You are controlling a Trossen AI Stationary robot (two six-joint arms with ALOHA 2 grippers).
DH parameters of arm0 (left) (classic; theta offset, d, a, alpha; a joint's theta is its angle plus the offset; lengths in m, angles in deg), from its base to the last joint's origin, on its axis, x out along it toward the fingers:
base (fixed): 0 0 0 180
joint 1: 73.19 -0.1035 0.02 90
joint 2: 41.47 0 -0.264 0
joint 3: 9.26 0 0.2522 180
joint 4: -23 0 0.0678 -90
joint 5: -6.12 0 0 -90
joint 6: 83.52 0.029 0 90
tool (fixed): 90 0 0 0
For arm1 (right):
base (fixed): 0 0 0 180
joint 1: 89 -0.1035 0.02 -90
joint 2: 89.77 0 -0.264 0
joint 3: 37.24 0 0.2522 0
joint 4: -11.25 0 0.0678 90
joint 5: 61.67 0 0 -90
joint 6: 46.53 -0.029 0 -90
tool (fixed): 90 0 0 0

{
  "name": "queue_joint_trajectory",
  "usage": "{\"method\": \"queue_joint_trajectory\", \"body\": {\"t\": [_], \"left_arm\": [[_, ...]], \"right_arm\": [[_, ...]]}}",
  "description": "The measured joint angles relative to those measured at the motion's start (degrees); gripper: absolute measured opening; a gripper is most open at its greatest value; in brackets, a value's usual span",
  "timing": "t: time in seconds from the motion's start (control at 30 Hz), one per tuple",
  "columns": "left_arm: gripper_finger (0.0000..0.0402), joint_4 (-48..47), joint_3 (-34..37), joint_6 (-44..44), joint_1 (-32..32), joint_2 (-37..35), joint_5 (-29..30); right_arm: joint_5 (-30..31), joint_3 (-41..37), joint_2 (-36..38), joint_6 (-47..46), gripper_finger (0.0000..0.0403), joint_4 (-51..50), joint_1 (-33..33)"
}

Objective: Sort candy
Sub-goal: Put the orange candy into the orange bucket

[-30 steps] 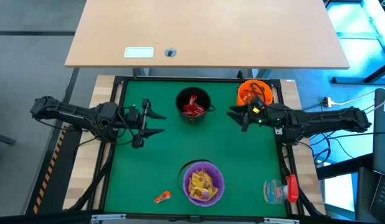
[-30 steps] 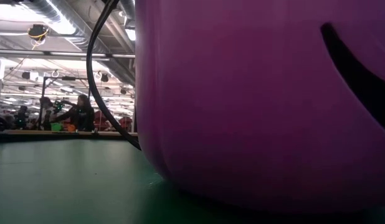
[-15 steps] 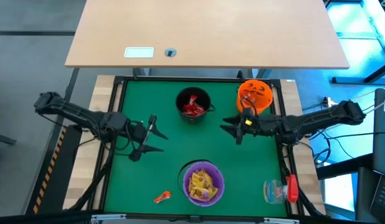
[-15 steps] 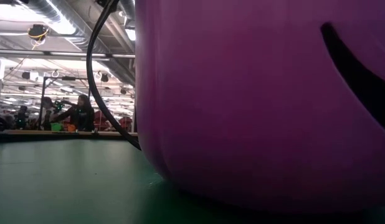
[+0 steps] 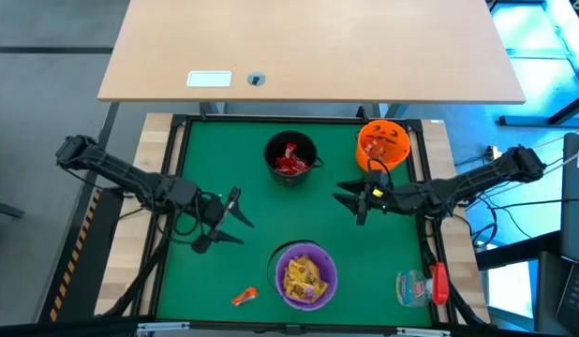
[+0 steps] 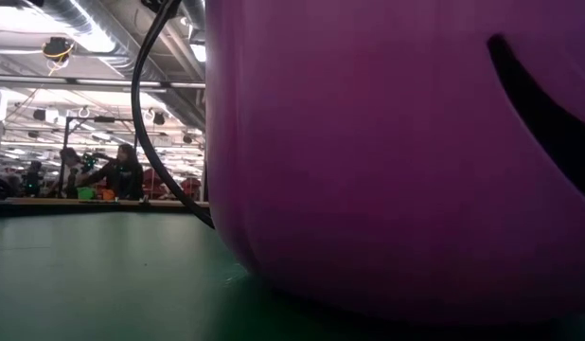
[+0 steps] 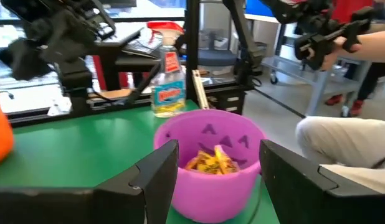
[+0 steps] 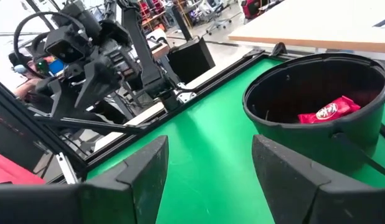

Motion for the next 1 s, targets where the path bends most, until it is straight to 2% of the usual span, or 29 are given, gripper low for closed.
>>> {"method": "queue_joint_trajectory", "body": {"t": [0.33,0.53,0.73,1.0], "left_arm": [[0.0212,-0.17,0.00,0.07,4.44,0.54,1.59],[0.0212,-2.24,0.00,0.17,7.93,0.56,5.66],[0.0212,-1.24,0.00,0.67,9.48,3.72,8.22],[0.0205,-0.59,0.02,-0.85,11.40,6.56,8.24]], "right_arm": [[2.66,0.00,0.02,0.01,0.0230,1.65,-2.57],[3.41,0.00,-0.13,-0.02,0.0230,1.68,-2.50],[3.72,0.00,-1.70,-0.04,0.0230,3.16,-2.50],[3.34,0.00,-2.95,0.06,0.0230,3.23,-2.43]]}}
